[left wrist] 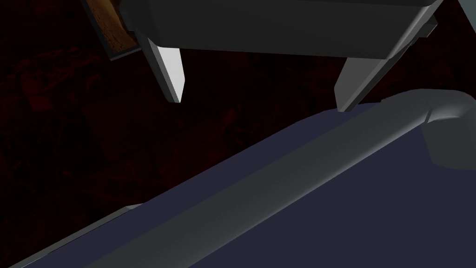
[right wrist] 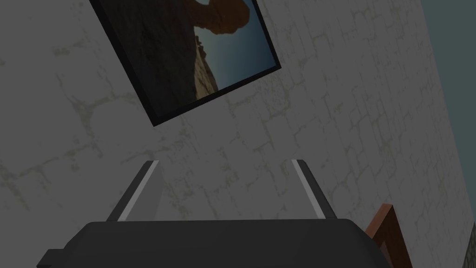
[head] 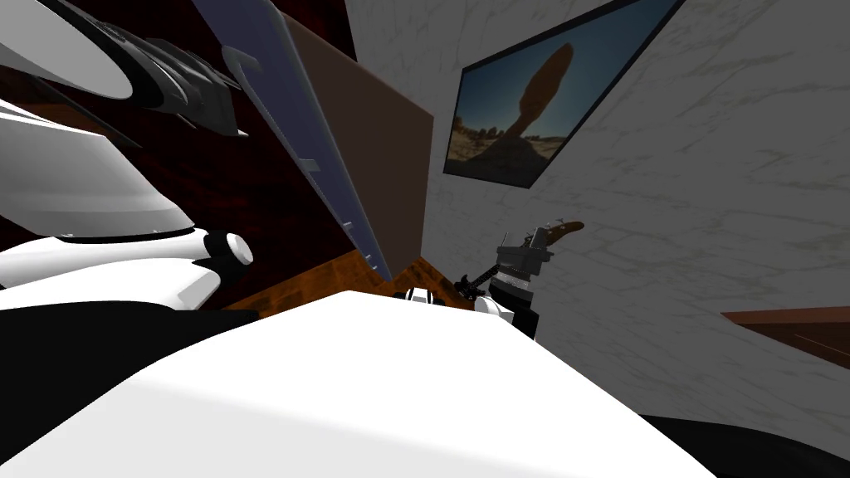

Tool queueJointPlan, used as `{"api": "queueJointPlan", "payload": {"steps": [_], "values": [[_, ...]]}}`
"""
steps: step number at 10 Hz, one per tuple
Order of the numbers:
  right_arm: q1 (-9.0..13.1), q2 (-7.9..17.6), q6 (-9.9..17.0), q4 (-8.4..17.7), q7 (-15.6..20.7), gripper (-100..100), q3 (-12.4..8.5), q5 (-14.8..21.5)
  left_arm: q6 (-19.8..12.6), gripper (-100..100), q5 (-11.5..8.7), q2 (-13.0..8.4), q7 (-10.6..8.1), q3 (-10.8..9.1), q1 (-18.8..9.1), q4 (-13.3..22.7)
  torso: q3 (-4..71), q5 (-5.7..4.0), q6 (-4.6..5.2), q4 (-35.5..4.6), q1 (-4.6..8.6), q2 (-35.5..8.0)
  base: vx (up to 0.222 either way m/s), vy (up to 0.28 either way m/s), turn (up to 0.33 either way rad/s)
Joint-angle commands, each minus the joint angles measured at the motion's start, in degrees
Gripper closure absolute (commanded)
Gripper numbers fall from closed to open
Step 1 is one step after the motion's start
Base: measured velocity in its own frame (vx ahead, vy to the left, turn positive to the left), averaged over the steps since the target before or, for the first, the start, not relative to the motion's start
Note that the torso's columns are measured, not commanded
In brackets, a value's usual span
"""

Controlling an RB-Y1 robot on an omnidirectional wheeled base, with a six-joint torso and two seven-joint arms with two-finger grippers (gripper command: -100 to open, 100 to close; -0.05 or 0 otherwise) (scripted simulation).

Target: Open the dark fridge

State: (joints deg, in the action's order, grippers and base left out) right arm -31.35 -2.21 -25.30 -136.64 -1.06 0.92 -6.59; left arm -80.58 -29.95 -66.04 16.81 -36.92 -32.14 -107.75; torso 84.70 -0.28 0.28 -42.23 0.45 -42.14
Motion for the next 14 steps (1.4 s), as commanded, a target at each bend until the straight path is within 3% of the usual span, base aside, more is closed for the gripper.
{"api": "queueJointPlan", "payload": {"steps": [1, 2, 5, 8, 11, 14], "values": [[0.0, 0.0, 0.0, 0.0, 0.0, 0, 0.0, 0.0, -4.1, -100, -0.9, -2.0, 0.25, -0.76, -2.0, 1.0, 0.0, -0.11, 0.04, 0.0, 0.18, 0.0, 0.035, -0.064, -0.007], [0.0, 0.0, 0.0, 0.0, 0.0, 0, 0.0, 0.0, -6.5, -100, -1.7, -3.7, 0.53, -1.72, -3.6, 1.9, 0.0, -0.16, 0.10, 0.0, 0.24, 0.0, 0.048, -0.059, -0.031], [0.0, 0.0, 0.0, 0.0, 0.0, 0, 0.0, 0.0, -9.7, -100, -2.5, -5.2, 0.79, -2.59, -4.9, 2.7, 0.0, -0.28, 0.11, -0.1, 0.40, 0.0, 0.035, -0.041, -0.010], [0.0, 0.0, 0.0, 0.0, 0.0, 0, 0.0, 0.0, -16.0, -100, -4.3, -9.0, 1.39, -4.64, -8.2, 4.6, 0.0, -0.54, 0.18, -0.2, 0.79, -0.1, 0.059, -0.067, -0.025], [0.0, 0.0, 0.0, 0.0, 0.0, 0, 0.0, 0.0, -19.8, -100, -5.3, -11.4, 1.75, -5.84, -10.0, 5.6, -0.1, -0.74, 0.29, -0.2, 1.16, -0.3, 0.043, -0.051, -0.012], [0.0, 0.0, 0.0, 0.0, 0.0, 0, 0.0, 0.0, -17.3, -100, -3.8, -9.3, 1.27, -5.12, -8.4, 7.5, -0.1, -0.47, 0.14, -0.2, 0.65, -0.2, 0.000, 0.044, 0.046]]}}
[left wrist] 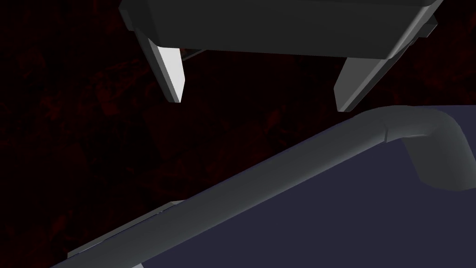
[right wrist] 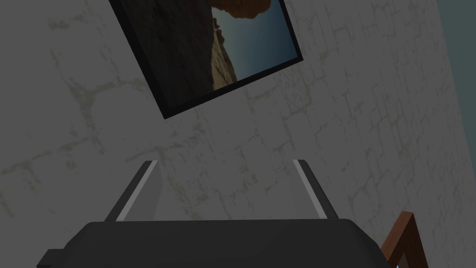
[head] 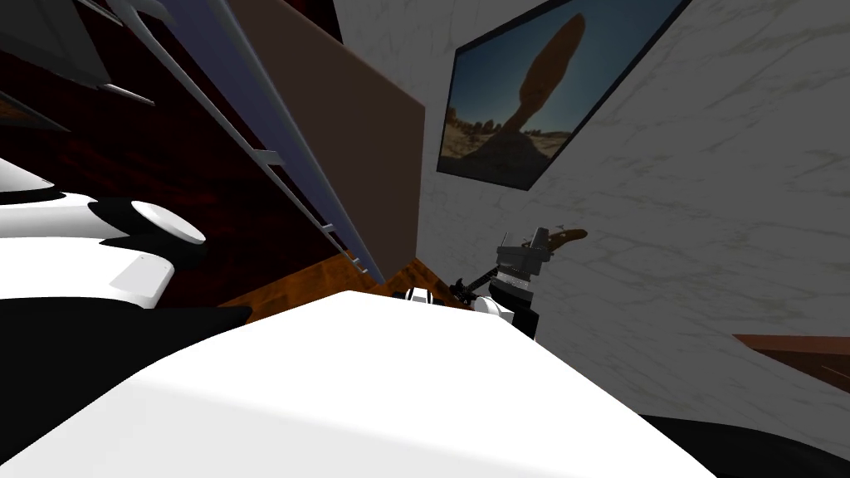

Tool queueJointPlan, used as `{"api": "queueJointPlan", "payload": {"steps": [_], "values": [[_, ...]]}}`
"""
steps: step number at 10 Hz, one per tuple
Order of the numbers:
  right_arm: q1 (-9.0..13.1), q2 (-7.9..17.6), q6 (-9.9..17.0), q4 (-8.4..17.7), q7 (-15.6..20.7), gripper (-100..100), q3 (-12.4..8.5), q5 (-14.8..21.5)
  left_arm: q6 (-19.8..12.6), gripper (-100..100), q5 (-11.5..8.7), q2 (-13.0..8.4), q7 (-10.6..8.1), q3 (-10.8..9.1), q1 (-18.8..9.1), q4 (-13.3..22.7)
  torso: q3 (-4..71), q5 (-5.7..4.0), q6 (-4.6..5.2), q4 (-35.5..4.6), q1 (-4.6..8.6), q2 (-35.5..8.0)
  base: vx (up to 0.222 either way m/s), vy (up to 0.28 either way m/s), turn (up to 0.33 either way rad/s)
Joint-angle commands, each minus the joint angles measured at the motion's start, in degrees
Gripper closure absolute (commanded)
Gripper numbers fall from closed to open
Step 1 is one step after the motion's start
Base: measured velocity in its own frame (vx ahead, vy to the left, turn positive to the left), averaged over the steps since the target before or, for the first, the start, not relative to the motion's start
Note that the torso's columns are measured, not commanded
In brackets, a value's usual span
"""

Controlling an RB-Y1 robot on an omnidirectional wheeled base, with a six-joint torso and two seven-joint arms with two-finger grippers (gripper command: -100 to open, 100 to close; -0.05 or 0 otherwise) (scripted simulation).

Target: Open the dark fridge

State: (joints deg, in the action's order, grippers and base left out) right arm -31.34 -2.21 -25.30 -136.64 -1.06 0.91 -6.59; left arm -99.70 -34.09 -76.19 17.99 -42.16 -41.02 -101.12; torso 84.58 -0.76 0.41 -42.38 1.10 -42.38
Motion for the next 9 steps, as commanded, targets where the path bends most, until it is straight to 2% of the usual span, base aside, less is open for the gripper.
{"api": "queueJointPlan", "payload": {"steps": [1, 4, 5, 6, 9], "values": [[0.0, 0.0, 0.0, 0.0, 0.0, 0, 0.0, 0.0, 3.2, -100, 0.8, 1.6, 0.00, 0.45, 0.8, 1.7, 0.1, 0.23, -0.08, 0.0, -0.38, 0.1, -0.023, 0.067, -0.007], [0.0, 0.0, 0.0, 0.0, 0.0, 0, 0.0, 0.0, 5.7, -100, 1.6, 3.1, -0.16, 1.12, 1.6, 3.4, 0.1, 0.75, -0.35, 0.2, -1.10, 0.3, -0.015, 0.051, 0.006], [0.0, 0.0, 0.0, 0.0, 0.0, 0, 0.0, 0.0, 5.1, -100, 1.4, 2.9, -0.06, 0.78, 1.6, 2.9, 0.1, 0.77, -0.40, 0.1, -1.14, 0.2, -0.005, 0.018, -0.001], [0.0, 0.0, 0.0, 0.0, 0.0, 0, 0.0, 0.0, 3.2, 100, 0.8, 1.6, 0.00, 0.45, 0.8, 1.7, 0.0, 0.74, -0.41, 0.1, -1.05, 0.1, 0.014, -0.041, -0.029], [0.0, 0.0, 0.0, 0.0, 0.0, 0, 0.0, 0.0, 0.0, 100, -0.2, -0.3, 0.21, -0.39, -0.1, -0.3, 0.0, 0.68, -0.41, 0.1, -0.92, 0.1, 0.023, -0.082, -0.020]]}}
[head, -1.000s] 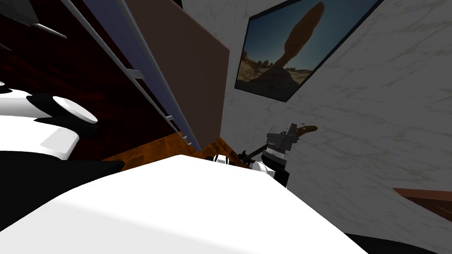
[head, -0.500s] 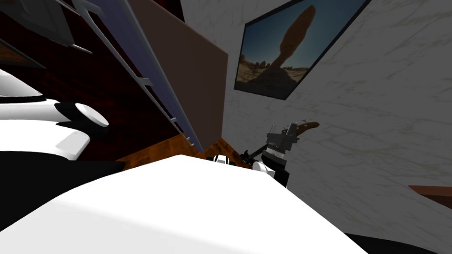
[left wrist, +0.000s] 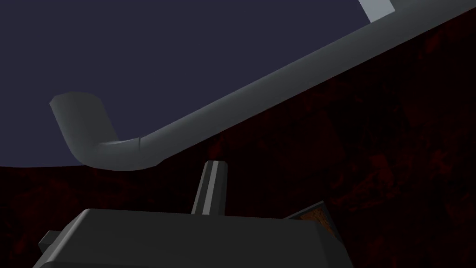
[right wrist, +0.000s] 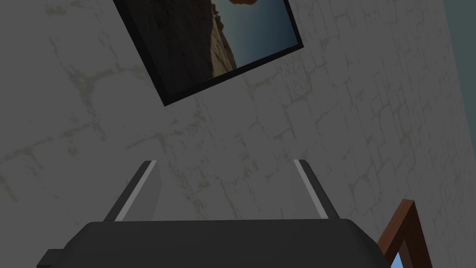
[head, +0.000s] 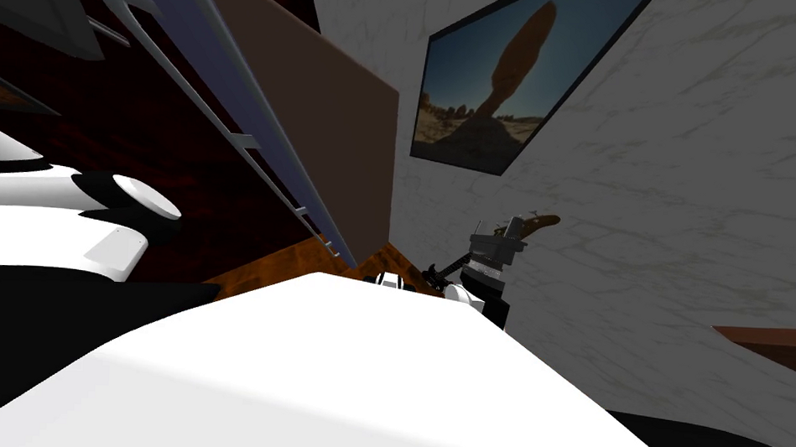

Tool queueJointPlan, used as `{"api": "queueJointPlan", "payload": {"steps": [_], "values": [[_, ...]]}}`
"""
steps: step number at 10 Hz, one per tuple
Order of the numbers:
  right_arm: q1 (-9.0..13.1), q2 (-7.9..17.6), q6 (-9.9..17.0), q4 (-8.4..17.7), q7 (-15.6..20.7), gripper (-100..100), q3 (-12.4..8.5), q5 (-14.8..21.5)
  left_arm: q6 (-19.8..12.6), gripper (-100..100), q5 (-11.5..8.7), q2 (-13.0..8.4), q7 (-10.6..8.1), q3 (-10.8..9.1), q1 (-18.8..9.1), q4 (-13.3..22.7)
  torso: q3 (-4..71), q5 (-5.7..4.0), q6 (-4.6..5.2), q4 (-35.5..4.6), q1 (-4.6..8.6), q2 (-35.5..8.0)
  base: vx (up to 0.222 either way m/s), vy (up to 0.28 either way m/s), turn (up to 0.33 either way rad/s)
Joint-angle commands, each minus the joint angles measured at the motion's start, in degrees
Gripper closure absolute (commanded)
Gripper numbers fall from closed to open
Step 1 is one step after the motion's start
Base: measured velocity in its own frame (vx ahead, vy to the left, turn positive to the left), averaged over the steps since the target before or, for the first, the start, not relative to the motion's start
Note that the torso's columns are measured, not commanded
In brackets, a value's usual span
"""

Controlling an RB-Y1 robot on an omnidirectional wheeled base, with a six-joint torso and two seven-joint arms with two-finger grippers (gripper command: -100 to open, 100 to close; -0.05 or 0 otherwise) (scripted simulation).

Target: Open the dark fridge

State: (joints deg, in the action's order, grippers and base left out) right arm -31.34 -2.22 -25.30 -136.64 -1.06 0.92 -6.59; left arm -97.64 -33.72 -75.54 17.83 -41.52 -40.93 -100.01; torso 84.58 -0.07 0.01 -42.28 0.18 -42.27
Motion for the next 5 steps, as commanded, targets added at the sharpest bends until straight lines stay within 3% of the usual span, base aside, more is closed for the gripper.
{"api": "queueJointPlan", "payload": {"steps": [1, 2, 3, 5], "values": [[0.0, 0.0, 0.0, 0.0, 0.0, 0, 0.0, 0.0, -2.7, 100, -0.8, -1.3, 0.41, -1.19, -0.4, -1.9, 0.0, 0.06, -0.01, 0.0, -0.12, 0.0, 0.010, -0.072, -0.005], [0.0, 0.0, 0.0, 0.0, 0.0, 0, 0.0, 0.0, -2.1, 100, -0.6, -1.0, 0.50, -1.17, -0.2, -1.4, 0.0, 0.07, 0.02, 0.0, -0.22, 0.0, 0.002, -0.028, 0.001], [0.0, 0.0, 0.0, 0.0, 0.0, 0, 0.0, 0.0, -0.3, -100, 0.5, -0.5, 1.57, 0.11, 1.1, -2.4, 0.0, 0.13, 0.00, 0.0, -0.36, 0.0, -0.011, -0.012, 0.046], [0.0, 0.0, 0.0, 0.0, 0.0, 0, 0.0, 0.0, 1.1, -100, 1.3, -0.1, 2.28, 1.02, 2.0, -3.1, 0.1, 0.06, 0.08, 0.0, -0.33, 0.0, -0.021, -0.007, 0.037]]}}
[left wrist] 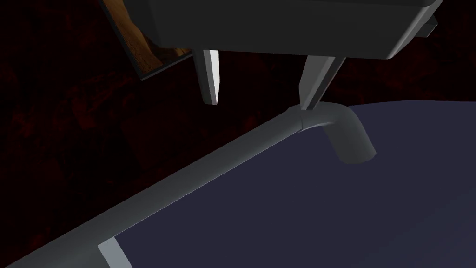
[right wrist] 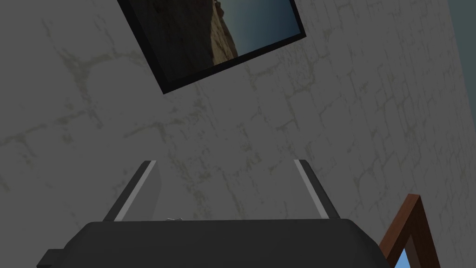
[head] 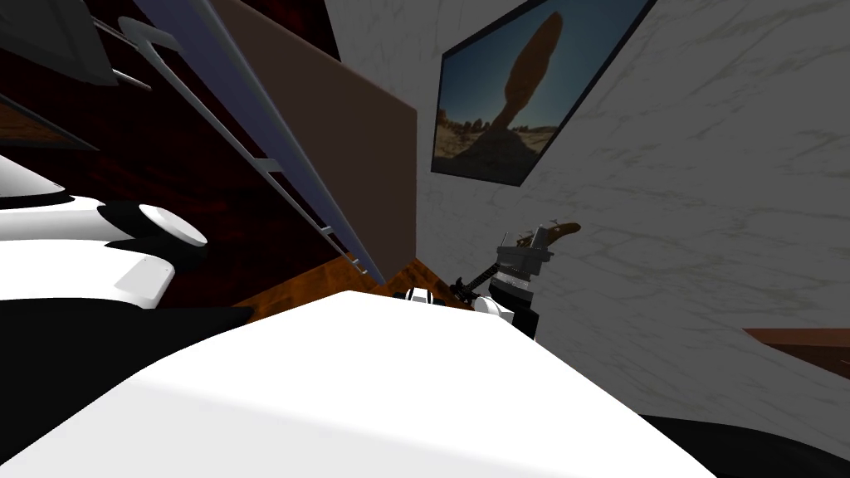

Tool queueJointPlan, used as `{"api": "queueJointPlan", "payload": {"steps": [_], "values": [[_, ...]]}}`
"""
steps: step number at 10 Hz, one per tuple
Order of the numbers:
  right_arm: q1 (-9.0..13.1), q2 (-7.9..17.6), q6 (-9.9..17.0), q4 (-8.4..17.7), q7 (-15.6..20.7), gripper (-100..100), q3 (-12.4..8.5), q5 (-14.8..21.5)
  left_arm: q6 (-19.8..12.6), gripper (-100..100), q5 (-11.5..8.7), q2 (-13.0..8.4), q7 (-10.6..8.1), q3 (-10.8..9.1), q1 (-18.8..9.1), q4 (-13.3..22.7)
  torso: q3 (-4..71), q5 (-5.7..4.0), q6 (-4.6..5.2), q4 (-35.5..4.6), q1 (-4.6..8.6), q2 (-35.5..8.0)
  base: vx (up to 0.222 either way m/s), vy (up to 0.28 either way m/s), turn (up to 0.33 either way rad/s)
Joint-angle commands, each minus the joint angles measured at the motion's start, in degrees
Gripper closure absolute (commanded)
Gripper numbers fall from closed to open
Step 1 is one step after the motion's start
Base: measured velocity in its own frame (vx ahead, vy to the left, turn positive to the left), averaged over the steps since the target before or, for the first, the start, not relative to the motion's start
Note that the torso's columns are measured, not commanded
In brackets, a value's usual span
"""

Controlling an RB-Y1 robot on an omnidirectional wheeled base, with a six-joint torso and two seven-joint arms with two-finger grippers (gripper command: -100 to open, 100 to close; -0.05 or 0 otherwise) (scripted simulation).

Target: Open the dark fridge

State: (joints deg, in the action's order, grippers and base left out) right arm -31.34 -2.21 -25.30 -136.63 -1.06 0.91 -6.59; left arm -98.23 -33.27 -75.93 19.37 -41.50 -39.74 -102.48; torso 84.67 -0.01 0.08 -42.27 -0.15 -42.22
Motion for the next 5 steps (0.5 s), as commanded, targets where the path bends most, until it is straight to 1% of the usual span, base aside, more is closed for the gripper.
{"api": "queueJointPlan", "payload": {"steps": [1, 5], "values": [[0.0, 0.0, 0.0, 0.0, 0.0, 0, 0.0, 0.0, 2.6, -100, 1.4, 0.5, 1.22, 1.61, 1.4, -1.1, 0.1, -0.04, 0.03, 0.1, 0.05, 0.1, -0.020, 0.006, 0.010], [0.0, 0.0, 0.0, 0.0, 0.0, 0, 0.0, 0.0, 7.0, -100, 3.9, 1.7, 3.47, 4.51, 4.3, -3.4, 0.1, 0.05, 0.02, 0.1, 0.11, 0.1, -0.014, 0.000, 0.034]]}}
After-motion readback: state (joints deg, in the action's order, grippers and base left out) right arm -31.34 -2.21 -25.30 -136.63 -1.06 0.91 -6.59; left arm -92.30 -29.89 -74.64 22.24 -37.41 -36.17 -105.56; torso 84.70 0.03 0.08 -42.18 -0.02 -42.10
